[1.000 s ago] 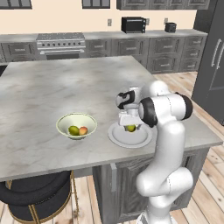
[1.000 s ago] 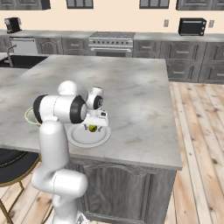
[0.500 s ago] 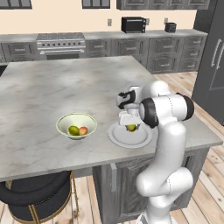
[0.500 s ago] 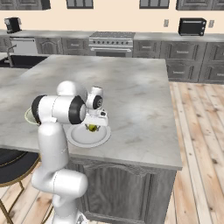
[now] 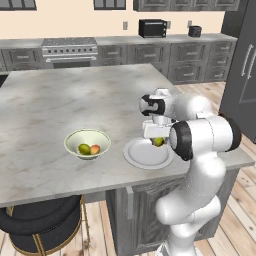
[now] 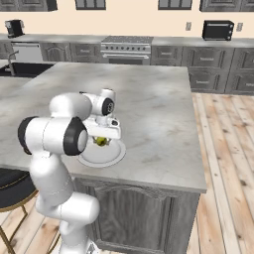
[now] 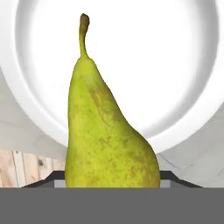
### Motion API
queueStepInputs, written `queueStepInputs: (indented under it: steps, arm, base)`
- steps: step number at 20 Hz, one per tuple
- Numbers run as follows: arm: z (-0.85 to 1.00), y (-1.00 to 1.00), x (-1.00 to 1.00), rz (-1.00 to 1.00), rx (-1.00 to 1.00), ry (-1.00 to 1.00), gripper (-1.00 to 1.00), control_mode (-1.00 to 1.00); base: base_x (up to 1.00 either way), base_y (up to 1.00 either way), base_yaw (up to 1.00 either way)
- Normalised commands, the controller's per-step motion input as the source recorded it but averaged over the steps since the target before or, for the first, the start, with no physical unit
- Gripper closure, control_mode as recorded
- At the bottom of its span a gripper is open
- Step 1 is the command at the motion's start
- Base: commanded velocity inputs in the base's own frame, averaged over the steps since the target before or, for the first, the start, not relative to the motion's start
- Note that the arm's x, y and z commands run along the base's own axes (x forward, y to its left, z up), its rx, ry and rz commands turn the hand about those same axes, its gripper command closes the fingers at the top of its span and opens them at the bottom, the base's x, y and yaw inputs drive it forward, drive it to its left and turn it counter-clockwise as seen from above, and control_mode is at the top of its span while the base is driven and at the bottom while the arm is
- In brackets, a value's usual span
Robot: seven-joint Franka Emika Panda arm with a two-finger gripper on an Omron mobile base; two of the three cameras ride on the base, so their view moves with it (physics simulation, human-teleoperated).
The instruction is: Take the fruits from the plate on the dining counter and place two fruits in each bowl.
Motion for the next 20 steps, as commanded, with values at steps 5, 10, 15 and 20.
queueStepInputs:
  steps: [5, 10, 15, 20]
  arm:
    - [0.78, 0.0, -0.89, 0.0, 0.0, -0.02, 1.0, -1.0]
    - [0.72, 0.01, -0.88, 0.0, -0.01, -0.3, 1.0, -1.0]
    - [0.32, 0.02, -0.57, -0.01, -0.01, -0.29, 1.0, -1.0]
    - [0.17, 0.03, -0.34, -0.06, 0.0, -0.1, 1.0, -1.0]
  base:
    - [0.0, 0.0, 0.0]
    - [0.0, 0.0, 0.0]
    - [0.0, 0.0, 0.0]
    - [0.0, 0.0, 0.0]
